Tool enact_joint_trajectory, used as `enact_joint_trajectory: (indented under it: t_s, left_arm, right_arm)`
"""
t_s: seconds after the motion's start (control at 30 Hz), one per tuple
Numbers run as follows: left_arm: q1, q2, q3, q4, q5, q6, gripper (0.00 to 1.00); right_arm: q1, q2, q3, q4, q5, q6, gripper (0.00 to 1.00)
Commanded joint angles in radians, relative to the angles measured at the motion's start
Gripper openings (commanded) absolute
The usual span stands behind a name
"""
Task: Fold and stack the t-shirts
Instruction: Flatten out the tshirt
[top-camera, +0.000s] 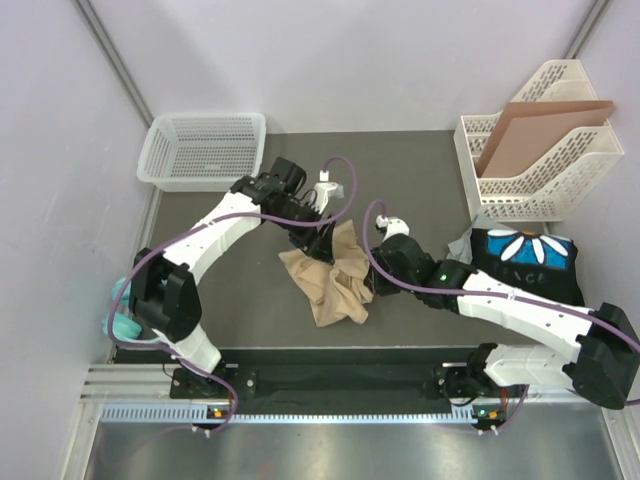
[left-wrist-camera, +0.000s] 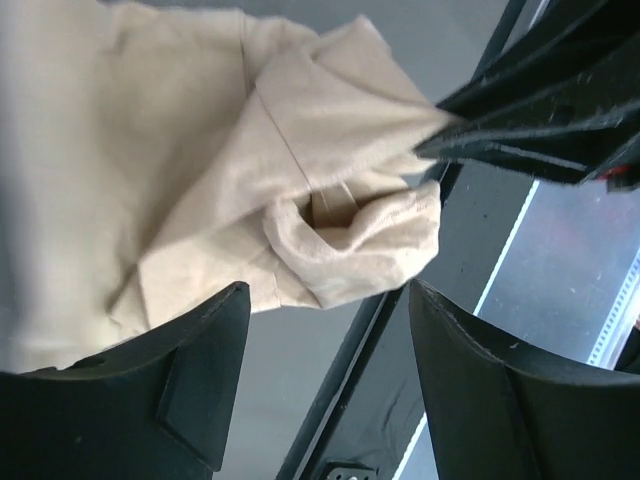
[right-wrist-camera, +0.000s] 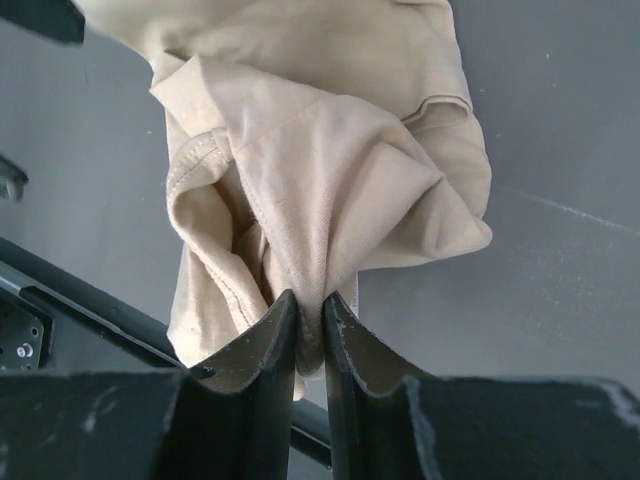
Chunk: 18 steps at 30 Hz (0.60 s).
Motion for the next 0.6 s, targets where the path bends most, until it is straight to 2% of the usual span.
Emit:
enact_joint_trajectory:
  t_s: [0.0,0.1,0.17,0.57]
  left_arm:
    - [-0.016,-0.029,-0.064,0.041,-0.045,0.033,0.69]
    - [-0.004,0.004,-0.113,0.124,-0.161,0.027,0.68]
    - [-0.001,0.037,-0.13,0.147,-0.188,0.035,0.66]
    - [-0.009,0.17,-0.116,0.168,-0.186,0.058,0.63]
  right_arm:
    - [0.008,-0.001,0.036,0.0,0.006,-0.009,0.17]
    - [0.007,-0.006,0.041,-0.008,0.004,-0.008,0.17]
    - [0.008,-0.013,0.044,-0.023,0.004,-0.008,0.16]
    - [0.007,-0.119,0.025,-0.118,0.033,0.014,0.17]
